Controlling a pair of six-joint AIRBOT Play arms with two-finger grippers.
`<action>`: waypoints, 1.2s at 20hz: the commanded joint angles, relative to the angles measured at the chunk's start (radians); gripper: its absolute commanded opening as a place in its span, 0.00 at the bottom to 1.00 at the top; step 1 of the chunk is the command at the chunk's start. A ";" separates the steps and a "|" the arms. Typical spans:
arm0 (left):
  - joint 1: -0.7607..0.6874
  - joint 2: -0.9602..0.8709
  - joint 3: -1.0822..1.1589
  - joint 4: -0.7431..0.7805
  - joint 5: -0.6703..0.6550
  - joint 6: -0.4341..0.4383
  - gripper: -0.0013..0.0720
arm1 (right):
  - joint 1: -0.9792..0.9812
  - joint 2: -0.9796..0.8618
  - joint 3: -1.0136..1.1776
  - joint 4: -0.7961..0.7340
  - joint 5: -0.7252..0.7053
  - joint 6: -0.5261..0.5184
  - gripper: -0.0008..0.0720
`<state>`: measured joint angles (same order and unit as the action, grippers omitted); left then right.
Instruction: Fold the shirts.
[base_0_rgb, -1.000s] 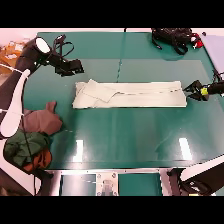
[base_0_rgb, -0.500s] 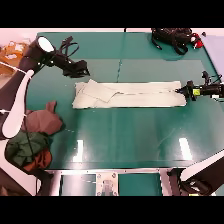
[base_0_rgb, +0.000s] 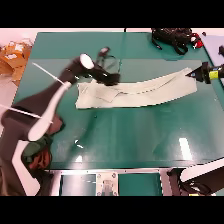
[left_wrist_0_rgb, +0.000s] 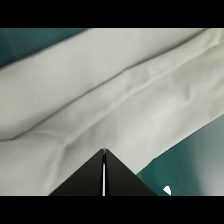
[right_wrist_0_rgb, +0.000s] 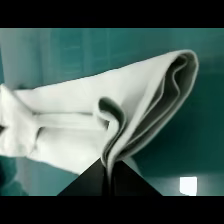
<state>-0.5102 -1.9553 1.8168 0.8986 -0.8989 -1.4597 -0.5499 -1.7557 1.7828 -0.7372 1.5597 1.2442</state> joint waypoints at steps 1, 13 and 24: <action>-0.150 -0.096 0.001 -0.134 0.233 0.003 0.04 | 0.055 0.167 0.010 0.066 0.065 0.038 0.03; -0.176 -0.189 0.079 -0.299 0.180 0.008 0.04 | 0.218 0.280 -0.032 0.060 0.018 0.061 0.03; 0.377 0.119 0.213 -0.135 -0.494 0.055 0.04 | 0.636 0.259 -0.133 0.064 -0.342 0.148 0.03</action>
<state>-0.2562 -1.8988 1.9812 0.7414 -1.2404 -1.4086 -0.0734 -1.4822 1.6909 -0.6693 1.4109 1.3720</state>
